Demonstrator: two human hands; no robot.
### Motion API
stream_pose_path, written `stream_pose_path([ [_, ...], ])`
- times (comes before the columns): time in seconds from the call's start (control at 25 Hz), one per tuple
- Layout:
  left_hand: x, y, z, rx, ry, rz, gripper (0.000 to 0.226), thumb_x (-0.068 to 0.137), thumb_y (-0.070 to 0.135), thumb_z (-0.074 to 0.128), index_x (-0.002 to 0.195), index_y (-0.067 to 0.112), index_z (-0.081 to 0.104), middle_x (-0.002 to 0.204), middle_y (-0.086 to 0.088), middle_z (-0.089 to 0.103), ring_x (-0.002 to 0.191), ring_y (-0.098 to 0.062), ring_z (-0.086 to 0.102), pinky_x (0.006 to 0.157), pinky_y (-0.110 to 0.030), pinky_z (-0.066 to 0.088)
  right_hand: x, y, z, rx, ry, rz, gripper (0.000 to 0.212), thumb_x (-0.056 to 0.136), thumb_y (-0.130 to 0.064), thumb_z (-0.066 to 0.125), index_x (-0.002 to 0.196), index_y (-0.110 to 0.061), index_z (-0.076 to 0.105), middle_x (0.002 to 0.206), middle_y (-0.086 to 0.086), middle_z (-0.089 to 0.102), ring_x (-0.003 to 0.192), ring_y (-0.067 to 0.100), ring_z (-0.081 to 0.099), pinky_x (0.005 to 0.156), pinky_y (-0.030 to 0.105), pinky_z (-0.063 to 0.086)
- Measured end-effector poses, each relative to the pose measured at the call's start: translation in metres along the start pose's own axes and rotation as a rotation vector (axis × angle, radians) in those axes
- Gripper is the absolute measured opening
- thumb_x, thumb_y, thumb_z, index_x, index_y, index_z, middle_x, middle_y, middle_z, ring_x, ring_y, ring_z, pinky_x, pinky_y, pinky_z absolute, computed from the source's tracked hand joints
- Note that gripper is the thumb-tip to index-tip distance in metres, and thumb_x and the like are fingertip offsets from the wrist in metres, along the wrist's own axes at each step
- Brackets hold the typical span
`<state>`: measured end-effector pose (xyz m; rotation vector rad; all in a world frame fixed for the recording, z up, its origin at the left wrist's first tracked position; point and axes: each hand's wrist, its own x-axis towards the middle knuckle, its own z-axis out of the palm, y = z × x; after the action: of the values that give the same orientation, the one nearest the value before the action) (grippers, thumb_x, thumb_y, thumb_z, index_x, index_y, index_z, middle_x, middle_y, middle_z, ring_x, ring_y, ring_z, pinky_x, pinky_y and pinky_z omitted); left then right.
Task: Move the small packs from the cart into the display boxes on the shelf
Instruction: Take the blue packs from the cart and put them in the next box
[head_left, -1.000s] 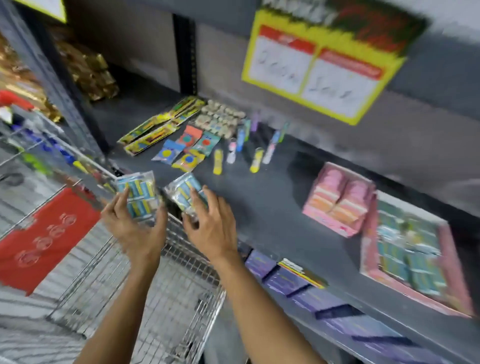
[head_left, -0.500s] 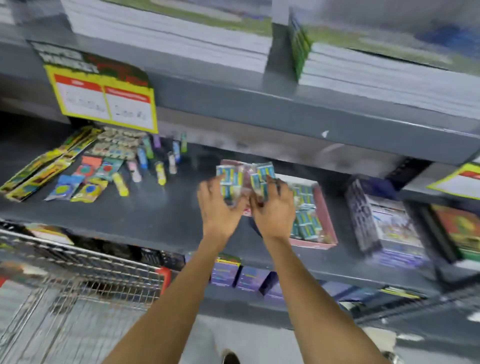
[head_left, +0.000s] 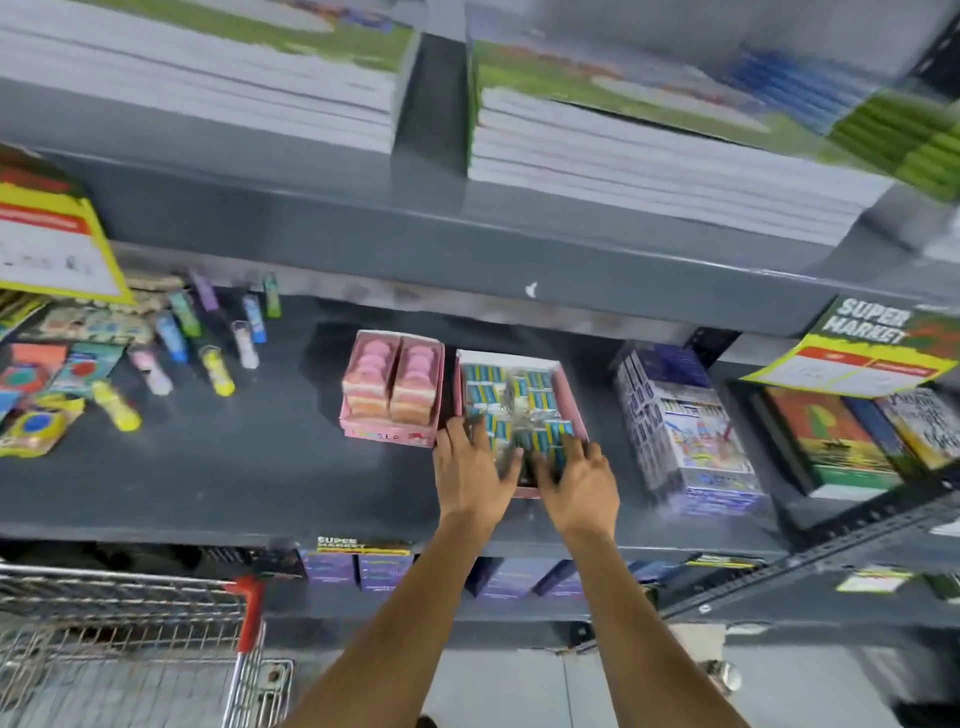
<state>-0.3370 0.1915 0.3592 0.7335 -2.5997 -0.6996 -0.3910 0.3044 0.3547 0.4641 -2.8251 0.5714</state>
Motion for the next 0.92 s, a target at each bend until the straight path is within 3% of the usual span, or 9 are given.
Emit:
stream_pose_path([
  [0.12, -0.005, -0.005, 0.004, -0.009, -0.062, -0.012, 0.076, 0.084, 0.059, 0.012, 0.129, 0.010, 0.048, 0.131, -0.015, 0.045, 0.120, -0.034, 0.039, 0.097, -0.048, 0.035, 0.005, -0.006, 0.001, 0.026, 0.028, 0.061, 0.025, 0.093, -0.016, 0.050, 0.103, 0.003, 0.063, 0.096, 0.028, 0.064, 0.077, 0.045, 0.063, 0.068, 0.046, 0.050],
  [0.28, -0.006, -0.016, 0.002, 0.013, -0.133, 0.056, 0.089, 0.084, 0.062, -0.012, 0.128, 0.016, 0.051, 0.139, -0.015, 0.043, 0.128, -0.034, 0.037, 0.102, -0.052, 0.031, 0.006, -0.002, -0.002, -0.015, 0.007, 0.046, 0.021, 0.092, -0.008, 0.051, 0.109, 0.000, 0.062, 0.100, 0.024, 0.062, 0.085, 0.041, 0.061, 0.073, 0.045, 0.045],
  [0.4, -0.006, -0.020, -0.001, 0.058, -0.200, 0.132, 0.084, 0.084, 0.059, -0.015, 0.137, 0.024, 0.040, 0.151, -0.010, 0.030, 0.138, -0.029, 0.027, 0.108, -0.054, 0.026, -0.002, -0.003, 0.006, -0.059, 0.058, -0.040, 0.019, 0.089, -0.008, 0.059, 0.106, 0.000, 0.064, 0.097, 0.024, 0.064, 0.079, 0.041, 0.062, 0.068, 0.045, 0.047],
  [0.56, 0.001, -0.025, -0.004, 0.186, -0.224, 0.201, 0.078, 0.089, 0.058, -0.008, 0.127, 0.028, 0.053, 0.147, -0.008, 0.038, 0.134, -0.028, 0.036, 0.101, -0.052, 0.037, -0.005, -0.001, 0.010, -0.008, 0.027, -0.060, 0.030, 0.085, -0.006, 0.064, 0.114, -0.004, 0.064, 0.106, 0.022, 0.064, 0.089, 0.040, 0.062, 0.071, 0.047, 0.049],
  [0.76, 0.004, -0.031, -0.003, 0.202, -0.219, 0.268, 0.081, 0.081, 0.068, -0.009, 0.137, 0.032, 0.037, 0.156, -0.004, 0.015, 0.143, -0.023, 0.010, 0.112, -0.047, 0.016, -0.002, 0.007, 0.004, 0.015, -0.050, -0.132, 0.043, 0.079, 0.004, 0.063, 0.121, -0.005, 0.061, 0.117, 0.022, 0.061, 0.100, 0.041, 0.061, 0.076, 0.048, 0.050],
  [0.84, 0.001, -0.029, -0.003, 0.212, -0.212, 0.261, 0.073, 0.083, 0.064, 0.000, 0.138, 0.032, 0.035, 0.156, -0.004, 0.013, 0.143, -0.023, 0.009, 0.112, -0.047, 0.015, -0.005, 0.004, 0.005, 0.002, -0.035, -0.128, 0.037, 0.087, -0.006, 0.055, 0.124, -0.006, 0.058, 0.127, 0.021, 0.058, 0.112, 0.040, 0.056, 0.082, 0.049, 0.050],
  [0.92, 0.000, -0.028, -0.002, 0.210, -0.234, 0.244, 0.076, 0.081, 0.064, -0.004, 0.140, 0.033, 0.031, 0.157, -0.004, 0.010, 0.144, -0.022, 0.005, 0.113, -0.047, 0.014, -0.009, 0.002, 0.006, -0.004, -0.029, -0.117, 0.042, 0.093, -0.023, 0.036, 0.126, -0.007, 0.057, 0.134, 0.018, 0.055, 0.122, 0.035, 0.051, 0.090, 0.047, 0.048],
])
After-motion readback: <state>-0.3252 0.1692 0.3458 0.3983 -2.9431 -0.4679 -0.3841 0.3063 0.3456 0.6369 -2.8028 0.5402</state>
